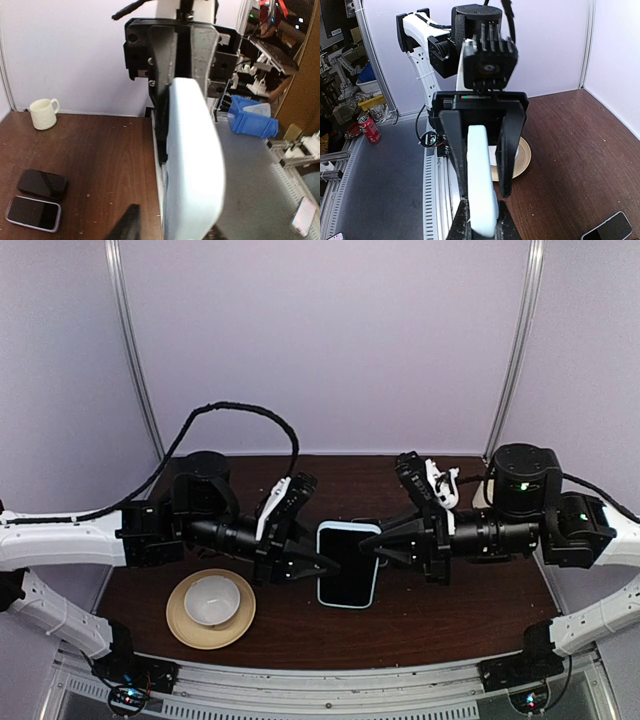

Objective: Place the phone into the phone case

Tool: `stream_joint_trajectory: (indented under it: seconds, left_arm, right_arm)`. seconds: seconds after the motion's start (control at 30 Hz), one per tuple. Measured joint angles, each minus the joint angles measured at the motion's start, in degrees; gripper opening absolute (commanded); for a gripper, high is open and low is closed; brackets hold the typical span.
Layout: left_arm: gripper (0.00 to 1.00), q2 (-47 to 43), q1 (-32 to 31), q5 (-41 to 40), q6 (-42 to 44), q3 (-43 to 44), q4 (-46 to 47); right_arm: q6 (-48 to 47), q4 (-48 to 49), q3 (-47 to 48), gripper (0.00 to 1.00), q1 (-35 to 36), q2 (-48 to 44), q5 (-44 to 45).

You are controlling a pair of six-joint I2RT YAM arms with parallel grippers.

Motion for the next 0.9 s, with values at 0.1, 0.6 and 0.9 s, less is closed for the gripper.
stream_joint_trajectory:
  seconds: [0.1,0.6,0.9]
  left_arm:
    - [0.00,0.26,-0.48,-0.44,0.28,-0.02,0.48]
    - [0.00,-1.44,-0.61,-5.49,-4.07,-3.80,4.04]
    - [0.66,-1.79,-0.59,-5.55,-6.69,-3.78,4.74]
  right_arm:
    - [0.31,-0.44,0.55,0.27,-0.33,0.04,-0.50]
    - [8.76,5.77,-10.86,0.32,-1.40,-0.42,-1.16]
    - [9.99,8.76,-12.17,0.00,-2.45,-0.20,-3.28]
